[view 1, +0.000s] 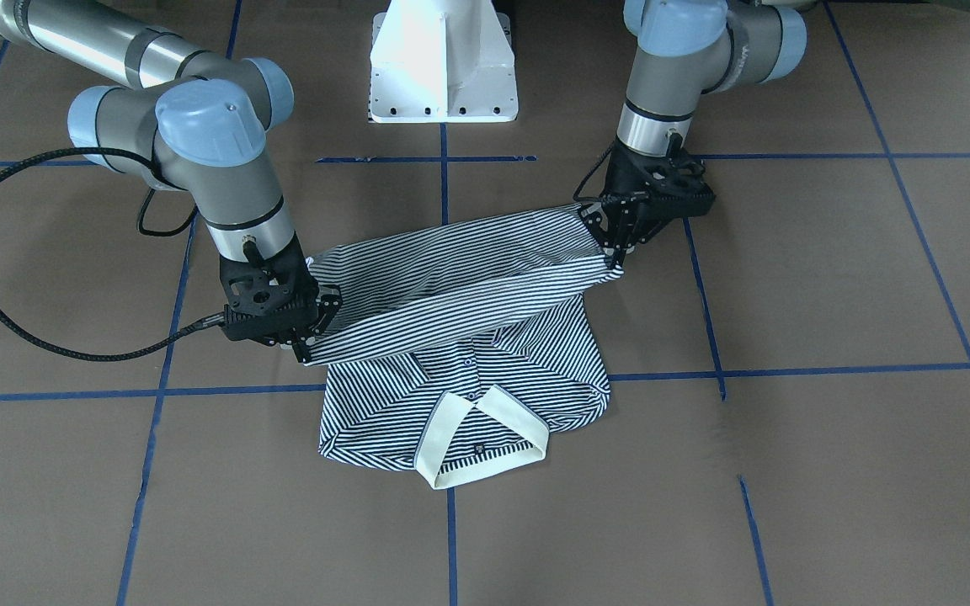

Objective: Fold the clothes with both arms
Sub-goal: 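Lift the hem with both grippers and fold it toward the collar, then lay the hem down near the collar and open both grippers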

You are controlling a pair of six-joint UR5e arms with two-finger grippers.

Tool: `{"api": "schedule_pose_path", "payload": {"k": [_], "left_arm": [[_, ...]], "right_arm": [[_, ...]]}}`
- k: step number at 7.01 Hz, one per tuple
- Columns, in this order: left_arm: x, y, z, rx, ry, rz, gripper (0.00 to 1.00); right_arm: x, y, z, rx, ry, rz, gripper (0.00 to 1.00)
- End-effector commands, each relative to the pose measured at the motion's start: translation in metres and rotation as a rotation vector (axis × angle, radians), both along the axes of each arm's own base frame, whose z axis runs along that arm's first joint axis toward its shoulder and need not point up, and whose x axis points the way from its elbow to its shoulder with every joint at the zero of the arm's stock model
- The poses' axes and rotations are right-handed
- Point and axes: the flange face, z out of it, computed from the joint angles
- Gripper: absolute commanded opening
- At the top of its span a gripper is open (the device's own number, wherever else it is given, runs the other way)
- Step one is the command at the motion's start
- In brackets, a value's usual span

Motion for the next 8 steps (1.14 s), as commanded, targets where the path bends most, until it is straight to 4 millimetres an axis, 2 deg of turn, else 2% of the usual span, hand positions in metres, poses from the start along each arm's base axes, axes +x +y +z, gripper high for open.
{"api": "schedule_pose_path", "payload": {"k": [1, 2, 4, 6, 8], "left_arm": [[0.006, -0.049, 0.036, 0.029, 0.002, -0.025, 0.0], [0.003, -0.061, 0.047, 0.033, 0.007, -0.039, 0.0], [0.006, -0.074, 0.045, 0.032, 0.005, -0.052, 0.0], [0.009, -0.078, 0.04, 0.029, 0.011, -0.06, 0.0], [0.013, -0.082, 0.028, 0.027, 0.03, -0.07, 0.0]], "right_arm": [[-0.014, -0.051, 0.013, -0.003, -0.027, 0.015, 0.0], [-0.017, -0.071, 0.032, 0.0, -0.037, 0.026, 0.0], [-0.027, -0.093, 0.034, -0.019, -0.015, 0.031, 0.0], [-0.026, -0.096, 0.034, -0.02, -0.012, 0.036, 0.0], [-0.027, -0.097, 0.024, -0.014, -0.027, 0.04, 0.0]]}}
